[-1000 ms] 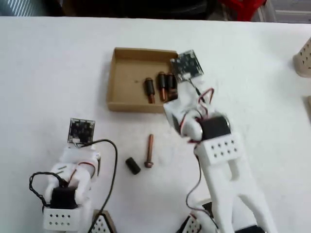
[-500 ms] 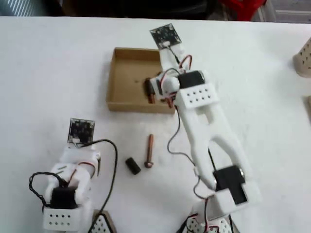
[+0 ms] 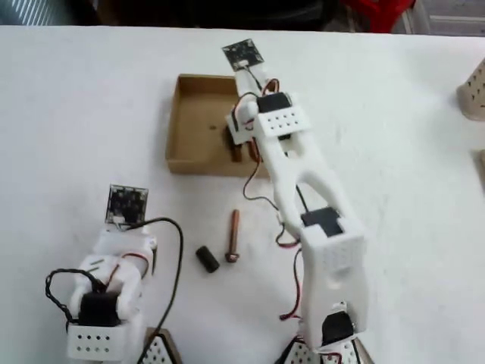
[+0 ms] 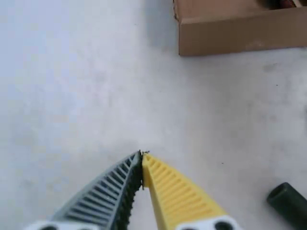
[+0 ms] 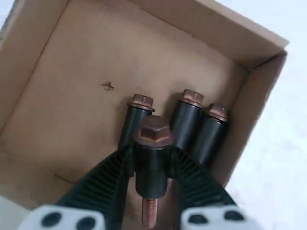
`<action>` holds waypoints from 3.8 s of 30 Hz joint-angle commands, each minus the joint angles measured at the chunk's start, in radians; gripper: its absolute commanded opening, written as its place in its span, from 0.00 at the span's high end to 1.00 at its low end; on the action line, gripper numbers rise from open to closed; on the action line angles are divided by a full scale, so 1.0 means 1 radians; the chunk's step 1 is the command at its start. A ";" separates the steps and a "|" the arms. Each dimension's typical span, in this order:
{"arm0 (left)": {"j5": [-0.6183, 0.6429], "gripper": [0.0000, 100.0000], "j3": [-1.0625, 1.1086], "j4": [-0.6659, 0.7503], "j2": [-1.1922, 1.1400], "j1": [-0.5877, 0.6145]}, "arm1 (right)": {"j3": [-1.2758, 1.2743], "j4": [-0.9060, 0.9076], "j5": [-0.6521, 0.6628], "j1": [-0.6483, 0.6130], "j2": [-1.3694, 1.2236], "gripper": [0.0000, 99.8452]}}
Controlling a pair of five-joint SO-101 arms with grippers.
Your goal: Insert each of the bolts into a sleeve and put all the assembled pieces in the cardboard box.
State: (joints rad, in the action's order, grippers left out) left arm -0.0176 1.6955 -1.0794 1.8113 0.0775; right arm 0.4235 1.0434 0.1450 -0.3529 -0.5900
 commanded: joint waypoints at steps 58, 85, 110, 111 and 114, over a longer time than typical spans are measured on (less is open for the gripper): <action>-0.006 0.98 -0.002 0.028 0.016 0.053 | -0.408 0.713 0.121 -0.311 0.734 0.98; -0.006 0.98 -0.002 0.031 0.016 0.064 | -1.165 -0.007 -0.209 -0.576 0.935 0.77; -0.006 0.98 -0.002 0.018 0.012 0.506 | -1.185 -0.162 -0.218 -0.581 0.753 0.87; -0.006 0.98 -0.002 0.018 0.012 0.506 | -1.185 -0.176 -0.215 -0.581 0.733 0.88; -0.008 0.98 -0.002 0.018 0.012 0.506 | -1.155 -0.170 -0.210 -0.581 0.696 0.89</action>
State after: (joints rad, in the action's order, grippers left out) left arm -0.0161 1.6955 -1.0610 1.8113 0.5762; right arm -0.7748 0.8761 -0.0652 -0.9252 0.1158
